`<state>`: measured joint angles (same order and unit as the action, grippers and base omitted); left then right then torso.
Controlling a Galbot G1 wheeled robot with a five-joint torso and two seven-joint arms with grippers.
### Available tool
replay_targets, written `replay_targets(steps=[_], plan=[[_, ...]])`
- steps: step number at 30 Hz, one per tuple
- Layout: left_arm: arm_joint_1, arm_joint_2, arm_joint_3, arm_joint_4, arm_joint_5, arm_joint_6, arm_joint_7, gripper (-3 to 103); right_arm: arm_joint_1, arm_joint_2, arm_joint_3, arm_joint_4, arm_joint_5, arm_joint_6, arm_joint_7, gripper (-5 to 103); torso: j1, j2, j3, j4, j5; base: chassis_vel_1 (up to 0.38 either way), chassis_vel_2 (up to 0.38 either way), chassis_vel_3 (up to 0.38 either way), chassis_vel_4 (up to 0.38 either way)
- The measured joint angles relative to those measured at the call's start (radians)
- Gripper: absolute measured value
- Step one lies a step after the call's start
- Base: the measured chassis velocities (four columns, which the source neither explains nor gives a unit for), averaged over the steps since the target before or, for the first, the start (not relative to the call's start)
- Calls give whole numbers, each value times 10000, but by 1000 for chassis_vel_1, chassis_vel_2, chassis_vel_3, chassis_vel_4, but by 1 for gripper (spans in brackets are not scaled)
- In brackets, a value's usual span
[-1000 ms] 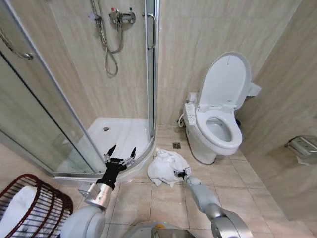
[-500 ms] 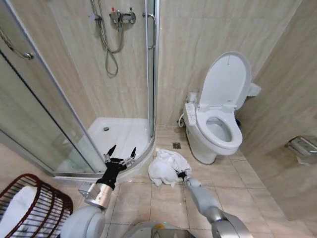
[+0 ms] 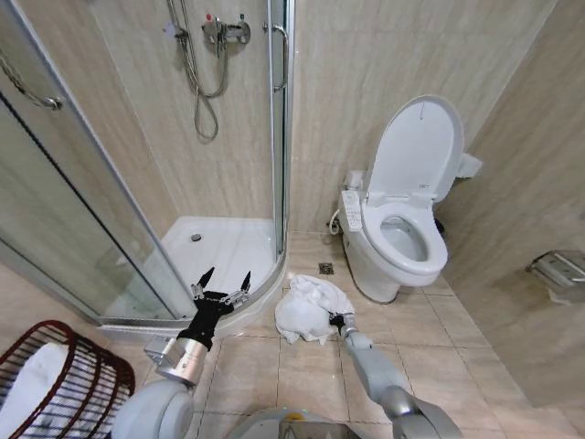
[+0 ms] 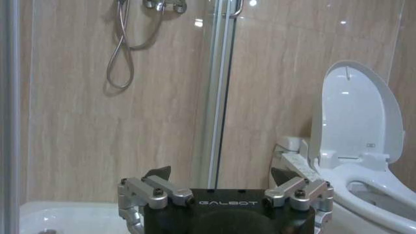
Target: Discard the used towel into the hamper.
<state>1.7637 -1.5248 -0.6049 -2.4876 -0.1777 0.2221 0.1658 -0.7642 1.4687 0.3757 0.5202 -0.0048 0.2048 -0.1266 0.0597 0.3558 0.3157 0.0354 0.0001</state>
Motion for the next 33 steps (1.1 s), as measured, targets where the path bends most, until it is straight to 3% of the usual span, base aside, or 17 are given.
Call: replay_targets(steps=[8, 16, 21, 28, 33], plan=[[0, 0, 0, 0, 0, 0, 0, 100, -1104, -270, 26, 1745, -389, 954, 541, 3, 0, 0, 0, -1, -1, 0, 0, 0, 0], [0, 0, 1, 0, 0, 0, 0, 100, -2762, -718, 234, 4928, -582, 1851, 846, 3, -1, 0, -1, 0, -3, 0, 0, 0, 0], [0, 0, 1, -1, 0, 0, 0, 100, -3313, -824, 388, 6308, -587, 1924, 929, 3, 0, 0, -1, 0, 4, 0, 0, 0, 0], [0, 0, 0, -1, 0, 0, 0, 100, -5065, -1370, 910, 10095, -366, 1749, 818, 3, 0, 0, -1, -5, -2, 0, 0, 0, 0], [0, 0, 0, 0, 0, 0, 0, 100, -5632, -1540, 1149, 11562, -166, 1663, 698, 3, -1, 0, -1, -2, -3, 0, 0, 0, 0]])
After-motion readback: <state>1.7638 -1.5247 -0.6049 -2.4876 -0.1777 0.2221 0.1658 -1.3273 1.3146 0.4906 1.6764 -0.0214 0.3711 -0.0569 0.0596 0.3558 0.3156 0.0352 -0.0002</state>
